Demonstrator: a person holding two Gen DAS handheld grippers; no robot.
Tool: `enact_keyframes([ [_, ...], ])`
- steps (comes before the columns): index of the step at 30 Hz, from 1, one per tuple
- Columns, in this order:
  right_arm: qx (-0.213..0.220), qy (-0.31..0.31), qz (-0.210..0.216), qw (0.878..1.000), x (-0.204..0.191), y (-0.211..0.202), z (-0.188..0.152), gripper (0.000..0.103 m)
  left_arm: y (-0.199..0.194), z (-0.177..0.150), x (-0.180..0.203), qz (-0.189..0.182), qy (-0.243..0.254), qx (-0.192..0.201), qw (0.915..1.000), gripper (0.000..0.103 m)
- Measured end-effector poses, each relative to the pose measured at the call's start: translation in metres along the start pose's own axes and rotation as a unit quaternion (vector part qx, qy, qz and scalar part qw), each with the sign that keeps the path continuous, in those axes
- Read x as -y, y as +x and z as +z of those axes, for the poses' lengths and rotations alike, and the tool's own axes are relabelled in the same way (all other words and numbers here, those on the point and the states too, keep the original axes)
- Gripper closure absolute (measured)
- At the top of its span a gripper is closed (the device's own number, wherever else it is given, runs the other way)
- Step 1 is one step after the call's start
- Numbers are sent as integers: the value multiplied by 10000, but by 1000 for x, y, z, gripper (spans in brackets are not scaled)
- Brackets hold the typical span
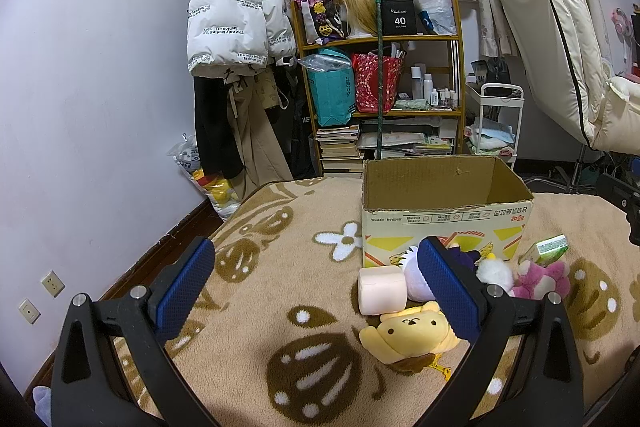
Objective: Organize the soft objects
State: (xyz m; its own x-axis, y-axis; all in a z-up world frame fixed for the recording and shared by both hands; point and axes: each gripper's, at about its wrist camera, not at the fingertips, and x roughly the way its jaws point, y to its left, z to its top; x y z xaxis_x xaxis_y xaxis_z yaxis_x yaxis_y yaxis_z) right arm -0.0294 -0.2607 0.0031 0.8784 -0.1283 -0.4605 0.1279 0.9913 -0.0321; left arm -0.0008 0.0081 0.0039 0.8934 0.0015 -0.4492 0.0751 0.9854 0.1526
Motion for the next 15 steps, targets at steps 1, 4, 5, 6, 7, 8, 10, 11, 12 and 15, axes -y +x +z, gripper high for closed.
enact_keyframes([
  [1, -1, -2, -2, 10000, 0, 0, 0, 0, 0, 0, 0, 1, 2, -2, 10000, 3],
  [4, 1, -1, 1, 10000, 0, 0, 0, 0, 0, 0, -1, 21, -7, -2, 10000, 3],
  [5, -1, -2, 1, 10000, 0, 0, 0, 0, 0, 0, -2, 26, -13, -5, 10000, 3],
  [6, -1, -1, 2, 10000, 0, 0, 0, 0, 0, 1, -4, 20, -19, -9, 10000, 3],
  [7, 1, 0, 3, 10000, 0, 0, 0, 0, 0, 1, -4, 24, -23, -9, 10000, 3],
  [8, 0, -1, 3, 10000, 0, 0, 0, 0, 0, 1, -5, 27, -22, -8, 10000, 3],
  [10, 1, -1, 4, 10000, 0, 0, 0, 0, 0, 1, -4, 25, -12, -7, 10000, 3],
  [11, 3, -2, 0, 10000, 0, 0, 0, 0, 0, 0, -4, 26, -13, -6, 10000, 3],
  [12, 2, -4, -1, 10000, 0, 0, 0, 0, 0, 1, -5, 25, -11, -7, 10000, 3],
  [15, 0, 3, 2, 10000, 0, 1, 0, 0, 0, 0, -3, 27, -16, -5, 10000, 3],
])
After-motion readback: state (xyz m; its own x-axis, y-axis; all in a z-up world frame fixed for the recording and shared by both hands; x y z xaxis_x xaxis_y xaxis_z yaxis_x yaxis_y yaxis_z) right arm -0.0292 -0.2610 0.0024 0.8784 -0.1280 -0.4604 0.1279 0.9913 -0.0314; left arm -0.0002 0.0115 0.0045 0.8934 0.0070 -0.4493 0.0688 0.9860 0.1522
